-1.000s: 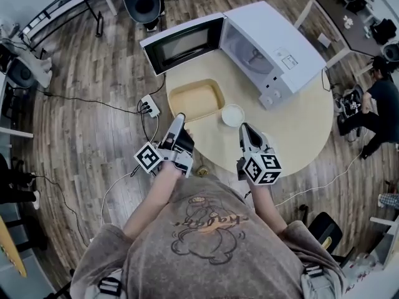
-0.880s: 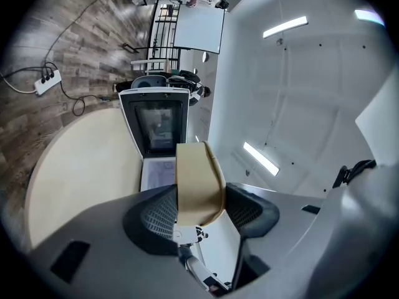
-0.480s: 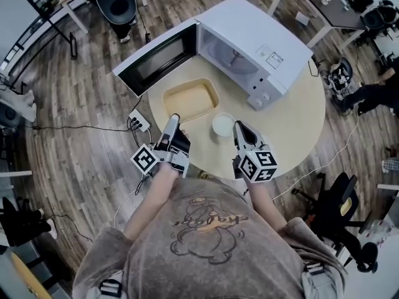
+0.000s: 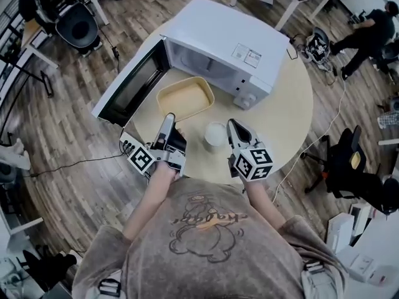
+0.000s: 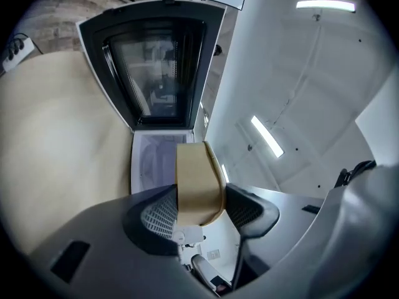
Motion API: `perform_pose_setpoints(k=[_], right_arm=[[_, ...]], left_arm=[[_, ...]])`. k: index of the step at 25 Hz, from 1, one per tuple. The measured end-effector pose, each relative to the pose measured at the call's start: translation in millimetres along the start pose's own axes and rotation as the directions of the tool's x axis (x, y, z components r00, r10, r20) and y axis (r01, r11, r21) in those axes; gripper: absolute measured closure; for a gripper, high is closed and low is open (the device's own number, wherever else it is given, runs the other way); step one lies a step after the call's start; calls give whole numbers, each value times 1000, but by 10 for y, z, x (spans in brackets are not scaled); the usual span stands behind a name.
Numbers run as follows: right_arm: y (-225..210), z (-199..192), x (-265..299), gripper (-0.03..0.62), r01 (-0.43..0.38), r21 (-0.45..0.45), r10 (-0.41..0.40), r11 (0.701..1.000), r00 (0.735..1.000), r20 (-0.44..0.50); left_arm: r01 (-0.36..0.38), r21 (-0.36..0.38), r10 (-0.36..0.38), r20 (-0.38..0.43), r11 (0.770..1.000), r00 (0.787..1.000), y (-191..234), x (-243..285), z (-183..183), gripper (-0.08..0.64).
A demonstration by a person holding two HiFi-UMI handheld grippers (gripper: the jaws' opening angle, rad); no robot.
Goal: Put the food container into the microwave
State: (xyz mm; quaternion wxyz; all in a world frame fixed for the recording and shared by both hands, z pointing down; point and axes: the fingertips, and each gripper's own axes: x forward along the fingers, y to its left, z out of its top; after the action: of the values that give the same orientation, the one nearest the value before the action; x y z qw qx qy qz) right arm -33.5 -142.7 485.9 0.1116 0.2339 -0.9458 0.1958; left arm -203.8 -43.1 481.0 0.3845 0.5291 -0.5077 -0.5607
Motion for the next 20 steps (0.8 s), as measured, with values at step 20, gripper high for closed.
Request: perform_pose_setpoints(k=[20], right_arm=[[-238, 49, -317, 595, 286, 98, -293, 953, 953, 71]], left_arm=[[-11, -69, -8, -264, 998, 964, 245, 688, -70, 314]])
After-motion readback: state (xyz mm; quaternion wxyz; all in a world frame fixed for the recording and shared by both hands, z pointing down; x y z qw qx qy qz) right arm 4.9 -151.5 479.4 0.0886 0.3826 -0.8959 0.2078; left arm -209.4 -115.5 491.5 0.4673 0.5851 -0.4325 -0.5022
